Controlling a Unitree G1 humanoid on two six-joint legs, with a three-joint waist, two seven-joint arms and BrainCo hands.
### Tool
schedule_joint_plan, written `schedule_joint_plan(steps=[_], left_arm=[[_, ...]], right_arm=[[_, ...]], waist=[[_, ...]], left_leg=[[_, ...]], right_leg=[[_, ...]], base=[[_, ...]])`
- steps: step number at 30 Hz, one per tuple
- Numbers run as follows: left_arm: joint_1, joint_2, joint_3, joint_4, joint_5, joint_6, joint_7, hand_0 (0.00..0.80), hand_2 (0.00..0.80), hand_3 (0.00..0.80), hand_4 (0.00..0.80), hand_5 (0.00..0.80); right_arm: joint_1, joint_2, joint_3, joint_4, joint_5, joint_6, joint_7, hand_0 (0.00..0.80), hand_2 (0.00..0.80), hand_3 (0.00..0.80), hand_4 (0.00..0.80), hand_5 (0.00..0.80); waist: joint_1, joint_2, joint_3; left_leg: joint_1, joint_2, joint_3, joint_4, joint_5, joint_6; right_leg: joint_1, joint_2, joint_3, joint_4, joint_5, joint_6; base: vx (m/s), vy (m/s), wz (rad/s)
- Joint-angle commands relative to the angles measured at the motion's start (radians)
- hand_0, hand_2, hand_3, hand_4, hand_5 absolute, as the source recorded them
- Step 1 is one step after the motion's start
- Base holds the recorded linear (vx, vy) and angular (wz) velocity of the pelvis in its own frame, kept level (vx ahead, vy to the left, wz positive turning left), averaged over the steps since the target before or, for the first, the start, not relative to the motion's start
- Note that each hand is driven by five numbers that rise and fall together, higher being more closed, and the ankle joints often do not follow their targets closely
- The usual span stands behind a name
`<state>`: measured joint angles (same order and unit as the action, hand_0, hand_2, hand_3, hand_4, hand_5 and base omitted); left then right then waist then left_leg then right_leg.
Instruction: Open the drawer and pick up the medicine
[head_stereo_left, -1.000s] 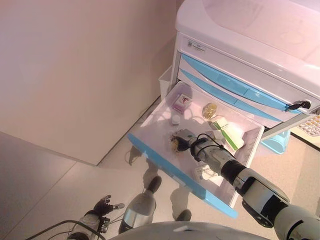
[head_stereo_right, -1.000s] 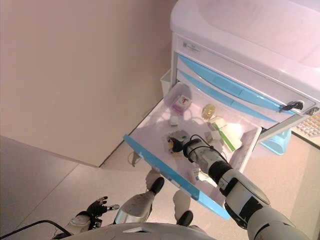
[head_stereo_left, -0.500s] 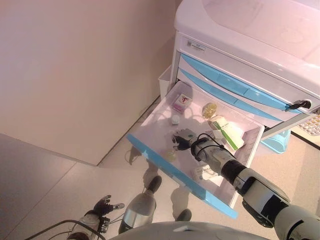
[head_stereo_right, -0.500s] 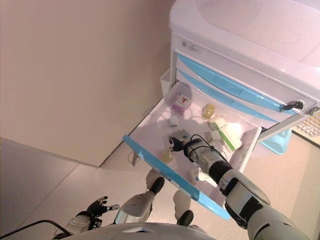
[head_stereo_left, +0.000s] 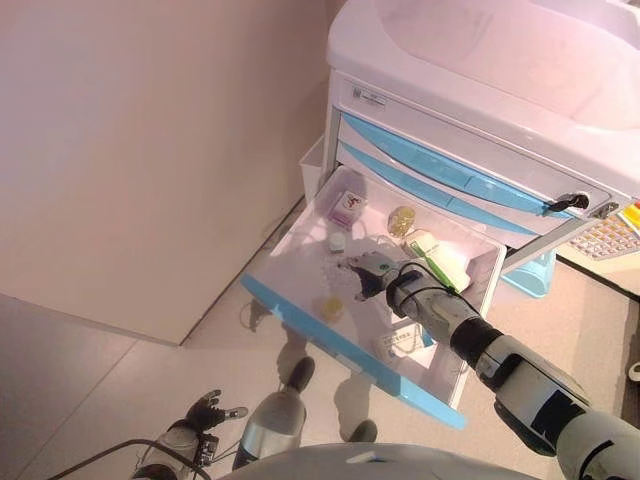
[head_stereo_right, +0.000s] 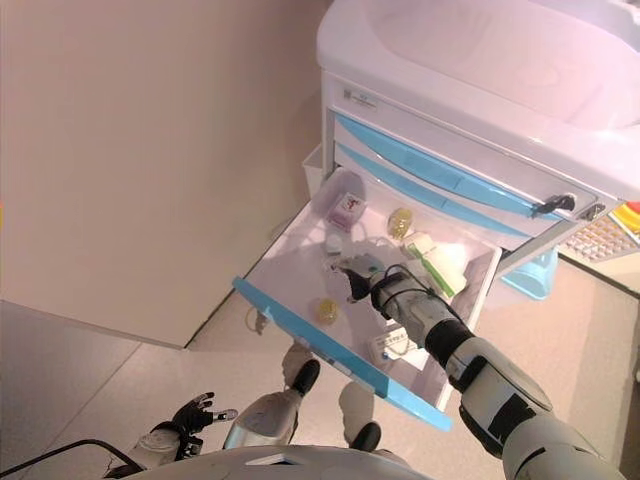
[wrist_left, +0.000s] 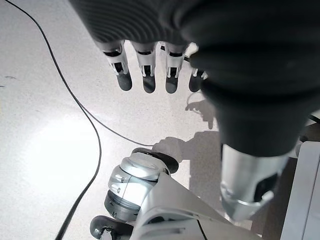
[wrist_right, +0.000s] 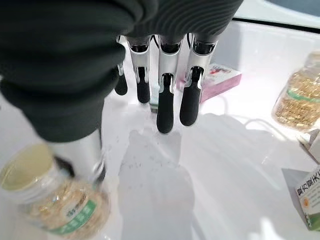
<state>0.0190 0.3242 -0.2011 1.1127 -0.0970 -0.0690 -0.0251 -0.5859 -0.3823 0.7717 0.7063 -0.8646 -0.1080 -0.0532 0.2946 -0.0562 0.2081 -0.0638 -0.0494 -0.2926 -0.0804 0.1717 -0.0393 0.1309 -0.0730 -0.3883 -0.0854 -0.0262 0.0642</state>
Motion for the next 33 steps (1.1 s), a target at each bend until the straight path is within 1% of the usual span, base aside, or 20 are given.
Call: schedule_joint_plan(steps=[1,2,6,21,28,33], left_arm=[[-0.008,0.013,-0.037,0.033,0.021,-0.004,0.013,0.0,0.0,0.0,0.0,0.0],[-0.007,0.015,-0.038,0.032,0.018,-0.005,0.011,0.0,0.0,0.0,0.0,0.0],[-0.008,0.02,-0.042,0.034,0.017,-0.011,0.012,0.0,0.0,0.0,0.0,0.0],[-0.014,0.029,-0.048,0.02,0.016,-0.016,0.012,0.0,0.0,0.0,0.0,0.0],[-0.009,0.032,-0.045,0.017,0.011,-0.018,0.007,0.0,0.0,0.0,0.0,0.0],[-0.012,0.032,-0.041,0.007,0.005,-0.019,0.006,0.0,0.0,0.0,0.0,0.0]], right_arm=[[-0.012,-0.011,0.005,-0.056,-0.054,-0.019,-0.025,0.0,0.0,0.0,0.0,0.0],[-0.011,-0.012,0.012,-0.051,-0.085,-0.017,-0.017,0.0,0.0,0.0,0.0,0.0],[-0.024,-0.009,0.045,-0.027,-0.106,-0.01,0.031,0.0,0.0,0.0,0.0,0.0],[-0.067,0.038,0.083,0.067,-0.112,-0.018,0.006,0.0,0.0,0.0,0.0,0.0],[-0.073,0.04,0.086,0.07,-0.113,-0.028,0.006,0.0,0.0,0.0,0.0,0.0],[-0.069,0.045,0.092,0.07,-0.118,-0.026,0.014,0.0,0.0,0.0,0.0,0.0]], waist=[[0.006,-0.007,-0.02],[0.008,-0.006,-0.02],[0.018,-0.006,-0.016],[0.067,0.006,0.018],[0.074,0.011,0.021],[0.076,0.011,0.024]], left_leg=[[0.034,-0.06,0.044,0.006,-0.142,0.057],[0.034,-0.06,0.043,0.006,-0.141,0.057],[0.03,-0.063,0.036,0.006,-0.138,0.057],[0.003,-0.073,-0.003,0.006,-0.12,0.054],[-0.003,-0.076,-0.012,0.007,-0.116,0.053],[-0.007,-0.074,-0.01,0.006,-0.114,0.053]], right_leg=[[-0.064,-0.01,0.043,0.106,-0.021,0.014],[-0.064,-0.01,0.042,0.106,-0.021,0.015],[-0.063,-0.01,0.038,0.104,-0.021,0.013],[-0.066,-0.018,-0.003,0.112,-0.03,0.01],[-0.067,-0.021,-0.012,0.115,-0.034,0.011],[-0.069,-0.023,-0.017,0.116,-0.035,0.012]], base=[[0.0,0.0,0.0],[0.0,0.0,0.0],[0.0,0.0,0.0],[-0.006,0.001,0.05],[0.007,0.01,0.04],[0.002,0.003,0.01]])
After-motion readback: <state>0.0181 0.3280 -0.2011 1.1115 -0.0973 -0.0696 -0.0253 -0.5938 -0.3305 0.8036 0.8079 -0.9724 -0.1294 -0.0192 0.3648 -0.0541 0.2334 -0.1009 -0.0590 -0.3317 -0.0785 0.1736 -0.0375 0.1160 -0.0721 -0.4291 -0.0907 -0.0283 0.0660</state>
